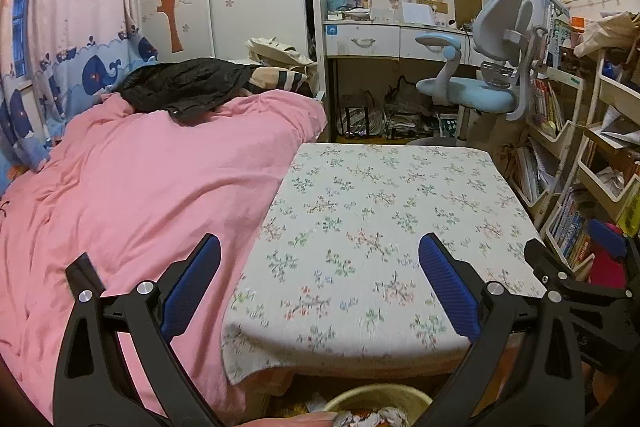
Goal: Collect trash
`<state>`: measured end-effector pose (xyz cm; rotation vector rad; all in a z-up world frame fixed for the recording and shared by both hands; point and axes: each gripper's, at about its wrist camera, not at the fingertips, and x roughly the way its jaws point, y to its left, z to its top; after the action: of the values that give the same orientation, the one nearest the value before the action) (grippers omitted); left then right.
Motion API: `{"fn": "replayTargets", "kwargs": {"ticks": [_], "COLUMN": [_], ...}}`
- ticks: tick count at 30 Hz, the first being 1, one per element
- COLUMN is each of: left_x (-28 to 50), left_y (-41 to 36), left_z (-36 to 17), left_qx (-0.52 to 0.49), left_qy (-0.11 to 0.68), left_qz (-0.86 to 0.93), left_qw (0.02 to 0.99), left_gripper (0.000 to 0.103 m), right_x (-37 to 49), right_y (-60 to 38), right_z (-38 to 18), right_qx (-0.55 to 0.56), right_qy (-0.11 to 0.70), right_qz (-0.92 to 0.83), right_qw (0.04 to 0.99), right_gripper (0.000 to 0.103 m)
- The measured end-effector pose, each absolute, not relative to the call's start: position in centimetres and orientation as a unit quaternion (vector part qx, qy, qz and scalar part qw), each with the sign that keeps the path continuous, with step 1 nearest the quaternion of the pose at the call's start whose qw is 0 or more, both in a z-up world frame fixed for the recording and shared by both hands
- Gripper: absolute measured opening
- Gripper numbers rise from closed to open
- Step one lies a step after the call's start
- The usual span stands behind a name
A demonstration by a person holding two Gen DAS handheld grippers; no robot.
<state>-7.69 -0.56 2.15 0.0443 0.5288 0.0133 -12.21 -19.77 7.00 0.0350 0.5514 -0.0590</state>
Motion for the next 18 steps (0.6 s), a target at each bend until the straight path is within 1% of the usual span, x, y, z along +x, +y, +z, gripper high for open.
{"fn": "replayTargets", "kwargs": {"ticks": [11,18], "left_x": [0.8,3.5], "left_y": [-2.3,-3.1], "left_z": [0.5,0.0], "left_qx": [0.035,0.03], "left_qy": [0.282,0.286], "left_qz": [0.004,0.0], "left_qw": [0.959,0.958], "left_gripper": [0.096,0.096], "right_x": [-6.5,-4.6], "right_y": [-21.0,-21.1], "right_z": [5.3,4.7], "right_qx": [0.031,0.034], "right_qy": [0.31,0.319], "right_qz": [-0.024,-0.02], "right_qw": [0.95,0.947], "right_gripper": [0.095,0.095]}}
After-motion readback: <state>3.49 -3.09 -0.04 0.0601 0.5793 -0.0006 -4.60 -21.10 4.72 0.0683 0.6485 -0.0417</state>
